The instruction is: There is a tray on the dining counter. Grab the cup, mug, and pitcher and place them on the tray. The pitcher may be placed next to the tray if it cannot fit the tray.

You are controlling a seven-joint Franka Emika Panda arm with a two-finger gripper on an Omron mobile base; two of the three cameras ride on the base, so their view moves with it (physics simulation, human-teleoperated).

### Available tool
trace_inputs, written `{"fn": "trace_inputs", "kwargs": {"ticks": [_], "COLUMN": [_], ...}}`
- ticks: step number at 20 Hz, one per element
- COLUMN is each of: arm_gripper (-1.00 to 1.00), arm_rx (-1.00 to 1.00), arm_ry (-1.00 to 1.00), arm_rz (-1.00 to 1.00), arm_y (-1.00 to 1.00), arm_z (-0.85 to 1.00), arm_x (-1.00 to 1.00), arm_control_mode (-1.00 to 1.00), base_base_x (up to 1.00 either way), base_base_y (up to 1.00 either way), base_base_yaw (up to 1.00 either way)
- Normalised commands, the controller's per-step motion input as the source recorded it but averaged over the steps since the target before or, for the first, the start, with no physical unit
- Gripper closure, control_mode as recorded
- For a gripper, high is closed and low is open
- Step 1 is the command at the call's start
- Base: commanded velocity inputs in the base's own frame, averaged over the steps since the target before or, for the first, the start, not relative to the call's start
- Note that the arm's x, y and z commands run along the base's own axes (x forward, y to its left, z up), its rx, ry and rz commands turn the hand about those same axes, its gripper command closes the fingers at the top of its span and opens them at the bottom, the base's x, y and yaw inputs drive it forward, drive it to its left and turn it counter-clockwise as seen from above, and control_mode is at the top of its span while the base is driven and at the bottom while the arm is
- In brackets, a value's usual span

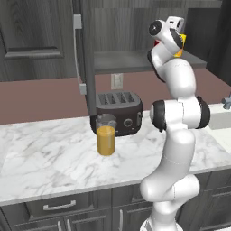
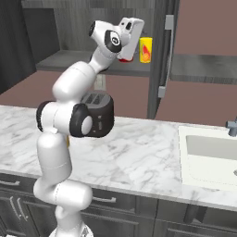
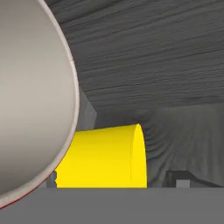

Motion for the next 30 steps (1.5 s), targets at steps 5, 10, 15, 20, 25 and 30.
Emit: {"fn": "trace_inputs", "kwargs": {"ticks": [5, 10, 15, 20, 25, 30], "arm_gripper": [-1.0, -1.0, -1.0, -1.0, -1.0, -1.0], "arm_rx": [0.0, 0.0, 0.0, 0.0, 0.0, 0.0], "arm_ry": [0.07, 0.07, 0.09, 0.06, 0.03, 0.03], "arm_rz": [0.03, 0.02, 0.0, 0.0, 0.0, 0.0], "arm_y": [-0.03, -0.02, 0.0, 0.0, 0.0, 0.0], "arm_z": [0.0, -0.07, -0.23, -0.31, -0.3, -0.26], "arm_x": [0.12, 0.0, -0.01, -0.16, -0.21, -0.17], "arm_control_mode": [-1.0, -1.0, -1.0, -1.0, -1.0, -1.0], "base_base_x": [0.0, 0.0, 0.0, 0.0, 0.0, 0.0], "base_base_y": [0.0, 0.0, 0.0, 0.0, 0.0, 0.0], "base_base_yaw": [0.0, 0.0, 0.0, 0.0, 0.0, 0.0]}}
